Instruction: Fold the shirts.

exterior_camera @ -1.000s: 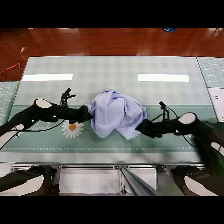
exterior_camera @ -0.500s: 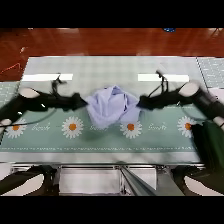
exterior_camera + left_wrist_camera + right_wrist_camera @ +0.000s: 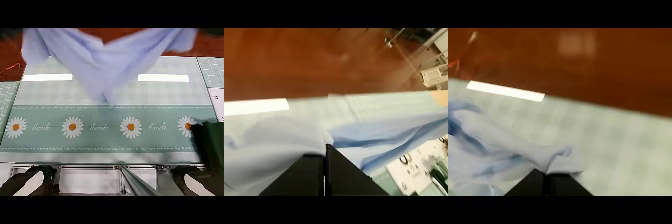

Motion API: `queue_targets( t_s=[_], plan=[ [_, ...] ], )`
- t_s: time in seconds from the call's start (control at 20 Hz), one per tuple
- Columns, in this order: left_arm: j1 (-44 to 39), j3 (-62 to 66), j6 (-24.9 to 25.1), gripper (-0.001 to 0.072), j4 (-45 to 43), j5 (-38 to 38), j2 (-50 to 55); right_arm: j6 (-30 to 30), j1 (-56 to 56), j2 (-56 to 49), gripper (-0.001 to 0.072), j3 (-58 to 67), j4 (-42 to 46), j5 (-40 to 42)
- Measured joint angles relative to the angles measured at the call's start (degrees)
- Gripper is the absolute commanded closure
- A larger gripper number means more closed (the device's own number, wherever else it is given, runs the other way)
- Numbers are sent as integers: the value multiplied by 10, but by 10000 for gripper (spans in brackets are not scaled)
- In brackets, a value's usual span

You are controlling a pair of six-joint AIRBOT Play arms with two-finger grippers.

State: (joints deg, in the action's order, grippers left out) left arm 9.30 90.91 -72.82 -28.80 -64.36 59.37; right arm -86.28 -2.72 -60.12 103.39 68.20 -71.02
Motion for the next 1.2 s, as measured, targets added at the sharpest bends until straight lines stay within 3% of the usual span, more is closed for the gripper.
queue_targets(
  t_s=[0.2, 0.55, 0.7, 0.85, 0.95, 1.2],
  plan=[
    [27, 127, -14, 685, -48, -5, -49, -3, 3, 89, 693, 67, 86, -40],
    [53, 159, -34, 684, -195, -99, -147, -36, 4, 211, 693, 59, 195, -173],
    [56, 105, -40, 684, -218, -127, -162, -51, 4, 245, 693, -38, 199, -243],
    [56, -14, -42, 684, -212, -141, -167, -64, 4, 275, 693, -191, 196, -259],
    [54, -116, -43, 684, -208, -134, -159, -73, 4, 284, 694, -305, 193, -242],
    [15, -306, -29, 684, -199, -14, -57, -90, 9, 229, 694, -526, 200, -122]
  ],
)
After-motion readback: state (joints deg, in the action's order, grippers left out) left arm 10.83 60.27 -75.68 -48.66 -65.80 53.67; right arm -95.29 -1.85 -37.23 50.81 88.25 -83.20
